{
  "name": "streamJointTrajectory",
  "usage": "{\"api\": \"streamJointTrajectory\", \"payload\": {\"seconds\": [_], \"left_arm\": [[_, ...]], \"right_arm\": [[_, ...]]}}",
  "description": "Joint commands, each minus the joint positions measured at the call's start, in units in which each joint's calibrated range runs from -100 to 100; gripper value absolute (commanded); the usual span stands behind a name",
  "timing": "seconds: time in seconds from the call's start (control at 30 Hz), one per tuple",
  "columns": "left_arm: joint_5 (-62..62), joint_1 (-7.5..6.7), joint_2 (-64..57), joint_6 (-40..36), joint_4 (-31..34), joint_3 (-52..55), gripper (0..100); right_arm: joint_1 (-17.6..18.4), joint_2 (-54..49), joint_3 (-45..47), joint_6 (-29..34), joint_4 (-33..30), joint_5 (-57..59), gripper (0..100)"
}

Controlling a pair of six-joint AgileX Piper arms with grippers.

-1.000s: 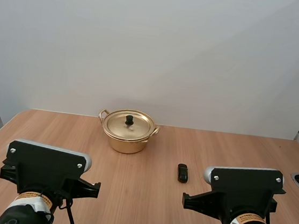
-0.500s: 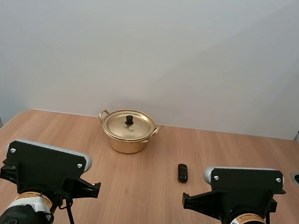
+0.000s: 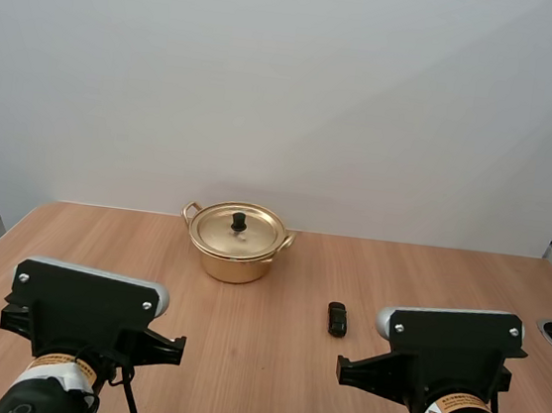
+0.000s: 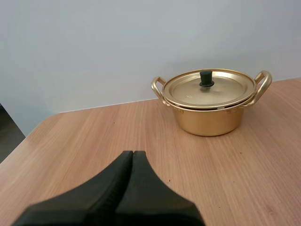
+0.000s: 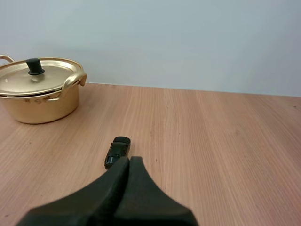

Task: Open the pot, put the car inside, and close it

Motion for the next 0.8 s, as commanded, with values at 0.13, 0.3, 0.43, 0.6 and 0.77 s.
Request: {"api": "streamJointTrajectory", "payload": {"seconds": [0.13,0.3,0.43,0.6,0.77], "left_arm": [[-7.1,0.02,0.0,2.0,1.8,-1.5,0],[-15.1,0.02,0.0,2.5,7.1,-10.9,0],[-14.4,0.02,0.0,2.2,6.8,-17.5,0],[-13.1,0.02,0.0,2.3,7.1,-24.2,0],[2.2,0.02,0.0,1.3,-0.8,-28.9,0]], "right_arm": [[0.0,0.0,0.0,0.0,1.0,-0.5,0],[0.0,0.0,-0.3,0.0,4.5,-1.5,0],[0.0,0.0,-0.4,0.0,5.4,-4.6,0],[0.0,0.0,-1.0,-1.2,-6.6,-12.5,0],[-0.7,0.0,-10.9,-1.0,-34.9,-12.2,0]]}}
